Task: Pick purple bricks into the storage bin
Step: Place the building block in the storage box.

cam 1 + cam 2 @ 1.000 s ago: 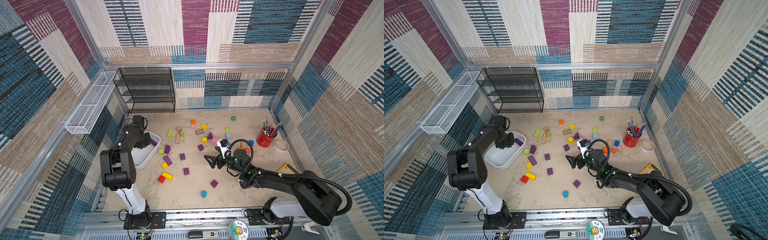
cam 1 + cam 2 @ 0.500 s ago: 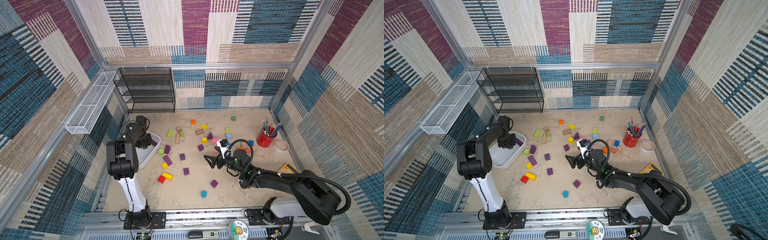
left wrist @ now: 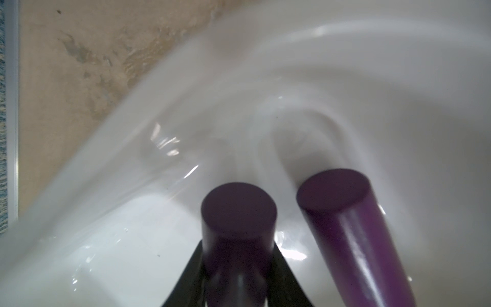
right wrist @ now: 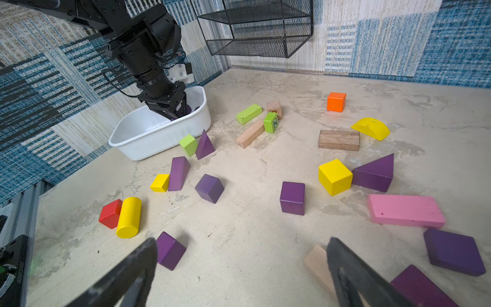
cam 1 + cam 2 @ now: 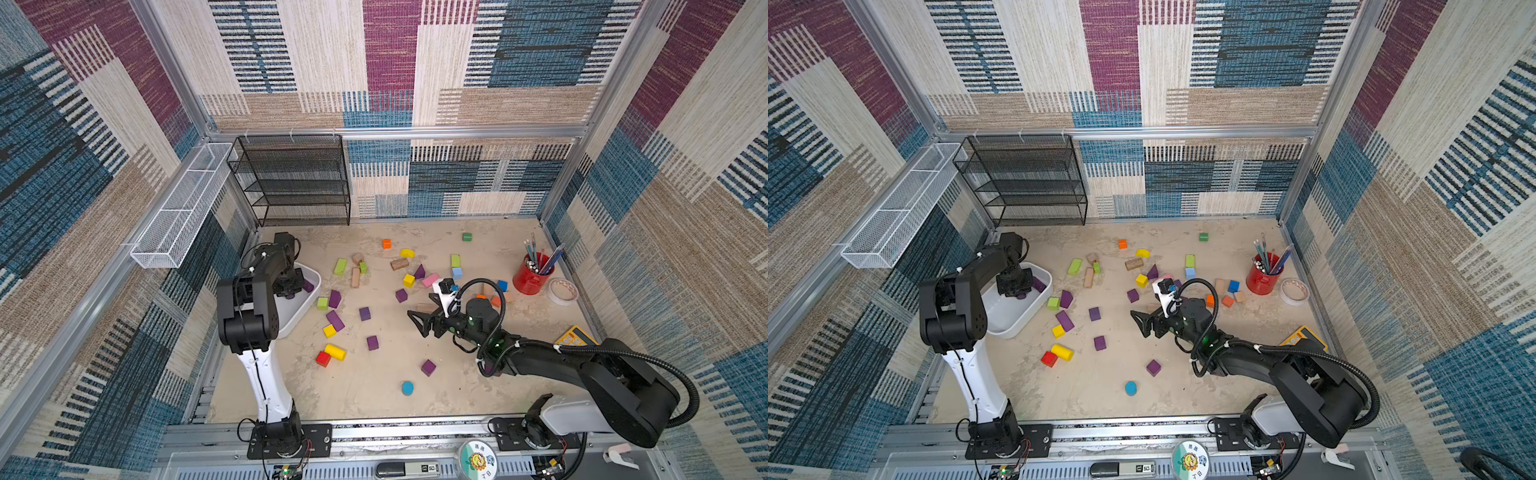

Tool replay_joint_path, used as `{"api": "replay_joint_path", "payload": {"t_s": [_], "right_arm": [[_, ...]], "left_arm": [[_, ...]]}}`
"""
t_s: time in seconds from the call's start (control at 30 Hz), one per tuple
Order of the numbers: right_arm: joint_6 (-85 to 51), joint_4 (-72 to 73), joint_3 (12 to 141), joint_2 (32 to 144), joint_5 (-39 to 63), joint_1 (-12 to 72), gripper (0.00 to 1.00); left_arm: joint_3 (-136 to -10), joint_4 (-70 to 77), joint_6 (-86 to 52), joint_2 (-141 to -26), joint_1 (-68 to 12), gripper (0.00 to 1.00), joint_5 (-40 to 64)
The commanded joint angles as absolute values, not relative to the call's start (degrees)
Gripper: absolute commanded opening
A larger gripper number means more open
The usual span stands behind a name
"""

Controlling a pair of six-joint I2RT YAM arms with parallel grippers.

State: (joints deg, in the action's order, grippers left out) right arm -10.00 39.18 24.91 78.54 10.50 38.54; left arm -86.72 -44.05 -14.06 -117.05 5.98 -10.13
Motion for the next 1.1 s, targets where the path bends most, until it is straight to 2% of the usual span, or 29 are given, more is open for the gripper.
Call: {"api": "replay_joint_path", "payload": {"t_s": [0.0,0.23,0.63,0.87,1.07], "right_arm": [[-9.45,40.72,25.32,78.67,10.59,38.63,0.99],[-9.44,40.50,25.57,78.75,10.72,38.60,0.99],[-9.62,40.36,25.58,78.44,10.72,38.64,1.00],[-9.89,40.15,25.49,78.09,10.24,38.58,1.00],[-9.59,39.96,25.41,78.08,8.79,38.58,0.99]], "left_arm": [[-87.84,-45.40,-12.83,-117.01,6.06,0.38,-10.09],[-89.30,-47.30,-14.22,-113.45,5.98,0.54,-9.77],[-82.68,-48.10,-18.90,-98.29,2.41,0.59,-11.06],[-76.48,-48.68,-22.47,-86.83,-4.24,0.65,-12.45],[-72.46,-50.28,-26.95,-81.52,-12.19,0.70,-15.77]]}}
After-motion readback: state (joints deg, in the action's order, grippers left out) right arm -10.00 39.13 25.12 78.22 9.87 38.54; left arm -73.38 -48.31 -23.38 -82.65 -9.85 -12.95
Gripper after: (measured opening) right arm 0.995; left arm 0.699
